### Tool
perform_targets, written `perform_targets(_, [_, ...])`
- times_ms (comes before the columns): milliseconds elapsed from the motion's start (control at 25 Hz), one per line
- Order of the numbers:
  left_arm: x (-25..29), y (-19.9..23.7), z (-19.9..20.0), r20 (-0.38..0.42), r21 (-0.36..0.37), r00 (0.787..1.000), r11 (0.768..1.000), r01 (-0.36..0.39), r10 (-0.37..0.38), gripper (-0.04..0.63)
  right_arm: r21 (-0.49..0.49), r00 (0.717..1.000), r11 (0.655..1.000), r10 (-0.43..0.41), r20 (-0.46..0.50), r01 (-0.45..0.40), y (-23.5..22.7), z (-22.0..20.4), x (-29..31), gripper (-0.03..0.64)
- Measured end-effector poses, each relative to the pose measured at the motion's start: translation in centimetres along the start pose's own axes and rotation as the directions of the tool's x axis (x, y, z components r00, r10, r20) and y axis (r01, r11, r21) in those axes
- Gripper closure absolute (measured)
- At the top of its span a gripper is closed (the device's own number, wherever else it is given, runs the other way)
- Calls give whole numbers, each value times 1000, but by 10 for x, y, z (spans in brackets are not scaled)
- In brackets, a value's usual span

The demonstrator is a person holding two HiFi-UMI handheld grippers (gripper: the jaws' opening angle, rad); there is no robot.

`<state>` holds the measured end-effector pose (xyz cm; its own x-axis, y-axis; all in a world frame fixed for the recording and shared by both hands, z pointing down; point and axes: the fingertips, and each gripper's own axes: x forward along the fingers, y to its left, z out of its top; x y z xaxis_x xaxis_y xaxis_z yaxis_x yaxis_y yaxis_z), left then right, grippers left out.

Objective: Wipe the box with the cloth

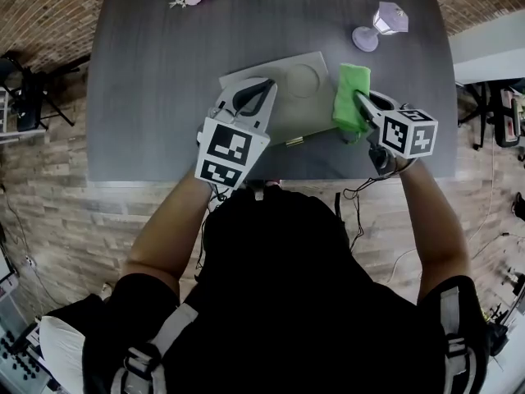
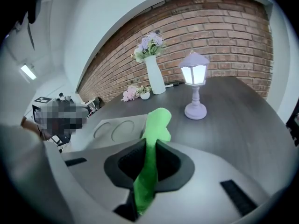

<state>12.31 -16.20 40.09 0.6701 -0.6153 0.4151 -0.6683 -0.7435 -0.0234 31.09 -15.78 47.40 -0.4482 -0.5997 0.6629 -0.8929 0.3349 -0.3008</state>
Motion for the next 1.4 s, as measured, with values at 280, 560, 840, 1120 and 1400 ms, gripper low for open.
perform_targets(280, [-9, 1, 8, -1, 33, 1000, 999, -14, 14, 586, -7, 999, 1000, -16, 51, 16, -8, 18, -8, 578])
perform_targets(560, [-20, 6, 23, 28, 46, 999, 998, -32, 31, 586, -21, 994, 1000, -5, 108, 7, 3, 43, -19, 578])
perform_targets(840, [-40, 13, 42, 68, 71, 997, 996, -50, 45, 586, -20, 980, 1000, 20, 196, -17, 31, 70, -31, 578])
perform_targets(1120, [-61, 34, 61, 118, 87, 990, 992, -93, 82, 586, -81, 957, 995, 73, 281, -52, 75, 104, -35, 578])
perform_targets(1400, [-78, 48, 88, 185, 100, 980, 990, -99, 79, 586, -131, 927, 990, 98, 363, -53, 107, 133, -45, 578])
